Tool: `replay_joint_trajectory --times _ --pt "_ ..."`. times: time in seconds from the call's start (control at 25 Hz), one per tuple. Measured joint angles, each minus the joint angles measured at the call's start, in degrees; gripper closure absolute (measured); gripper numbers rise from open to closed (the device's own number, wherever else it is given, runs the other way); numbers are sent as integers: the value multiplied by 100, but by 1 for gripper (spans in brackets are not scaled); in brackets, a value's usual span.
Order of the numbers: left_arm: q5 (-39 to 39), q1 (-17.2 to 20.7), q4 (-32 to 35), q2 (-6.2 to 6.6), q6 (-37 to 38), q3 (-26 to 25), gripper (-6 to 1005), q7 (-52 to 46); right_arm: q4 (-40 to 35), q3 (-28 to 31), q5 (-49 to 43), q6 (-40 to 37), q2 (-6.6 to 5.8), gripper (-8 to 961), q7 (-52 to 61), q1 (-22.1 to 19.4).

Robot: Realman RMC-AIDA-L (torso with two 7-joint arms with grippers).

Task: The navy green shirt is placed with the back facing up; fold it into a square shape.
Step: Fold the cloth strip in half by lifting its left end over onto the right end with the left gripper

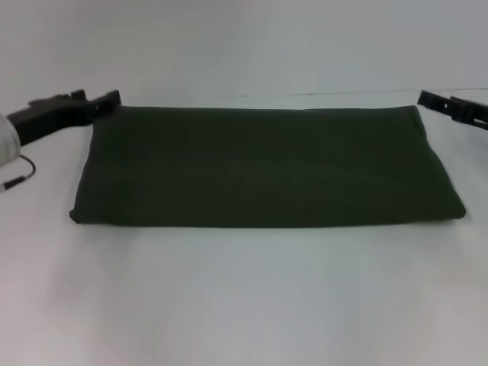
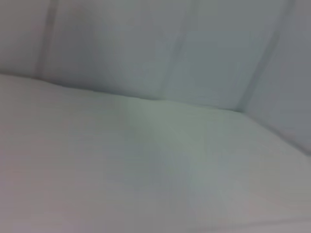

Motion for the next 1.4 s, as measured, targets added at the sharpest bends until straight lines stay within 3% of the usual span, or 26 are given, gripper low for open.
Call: replay_joint_trajectory --times 0.28,0.64,1.0,1.4 --pt "-4 504 583 -218 1515 -1 274 -156 -768 -411 -1 -1432 -33 162 801 -684" --pt "15 860 653 -252 1930 -50 274 -648 -958 -445 -50 -2636 -183 163 1110 -1207" --pt "48 991 650 -262 1964 -63 275 -761 -984 -456 -908 -2483 -393 162 1936 -1085" --pt "274 1001 667 -231 1622 -72 275 -762 -988 -456 -1576 -1978 -386 211 2483 -799"
